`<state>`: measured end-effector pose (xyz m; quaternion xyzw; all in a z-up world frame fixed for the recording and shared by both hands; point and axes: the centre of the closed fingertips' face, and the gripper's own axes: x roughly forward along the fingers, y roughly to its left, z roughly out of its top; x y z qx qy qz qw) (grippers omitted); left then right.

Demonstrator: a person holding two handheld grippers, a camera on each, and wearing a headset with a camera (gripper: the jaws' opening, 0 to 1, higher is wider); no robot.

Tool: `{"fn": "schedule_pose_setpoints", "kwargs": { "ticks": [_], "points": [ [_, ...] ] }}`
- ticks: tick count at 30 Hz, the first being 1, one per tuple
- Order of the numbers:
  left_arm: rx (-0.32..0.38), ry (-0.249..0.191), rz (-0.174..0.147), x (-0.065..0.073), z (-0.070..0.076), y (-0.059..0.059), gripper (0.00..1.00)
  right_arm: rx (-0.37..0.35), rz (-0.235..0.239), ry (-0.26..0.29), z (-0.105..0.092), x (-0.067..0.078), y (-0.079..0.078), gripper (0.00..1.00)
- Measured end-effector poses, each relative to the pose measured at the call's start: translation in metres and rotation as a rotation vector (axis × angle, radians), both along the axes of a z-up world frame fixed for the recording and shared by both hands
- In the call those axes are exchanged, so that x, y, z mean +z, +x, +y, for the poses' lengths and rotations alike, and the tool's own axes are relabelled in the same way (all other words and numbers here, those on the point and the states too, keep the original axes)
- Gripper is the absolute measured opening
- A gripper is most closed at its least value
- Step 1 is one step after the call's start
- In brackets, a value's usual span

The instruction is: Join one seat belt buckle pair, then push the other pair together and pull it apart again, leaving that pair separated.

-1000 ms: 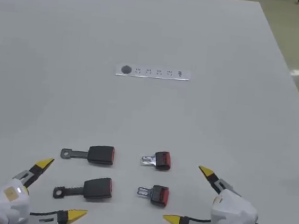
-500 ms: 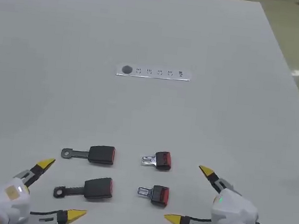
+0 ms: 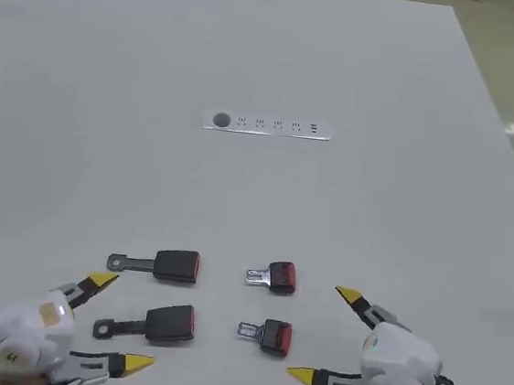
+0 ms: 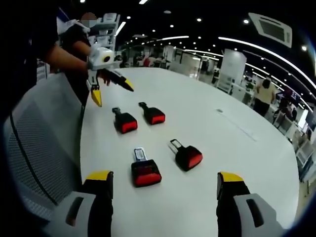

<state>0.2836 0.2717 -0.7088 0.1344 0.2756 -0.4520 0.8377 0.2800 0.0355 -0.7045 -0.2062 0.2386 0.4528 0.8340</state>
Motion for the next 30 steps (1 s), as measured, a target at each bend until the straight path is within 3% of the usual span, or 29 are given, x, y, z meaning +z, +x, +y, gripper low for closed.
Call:
{"fn": "schedule_pose_setpoints", "kwargs": {
  "ticks": [6,11,22,30],
  "points": [
    [-0.09,0.037,0.053,-0.008,-0.013,-0.005,0.72,0.034,0.021,-0.028,0.001,-0.009,-0.001,0.78],
    [-0.15,0.08,0.077,-0.015,-0.021,-0.006,0.66,0.078,0.035,-0.061,0.003,-0.016,-0.002,0.72],
    [-0.258,0.165,0.138,-0.036,-0.024,-0.008,0.51,0.185,0.081,-0.115,0.012,-0.029,-0.008,0.55],
    [-0.32,0.224,0.146,-0.043,-0.029,-0.01,0.43,0.231,0.115,-0.145,0.021,-0.042,-0.012,0.48]
  ]
}}
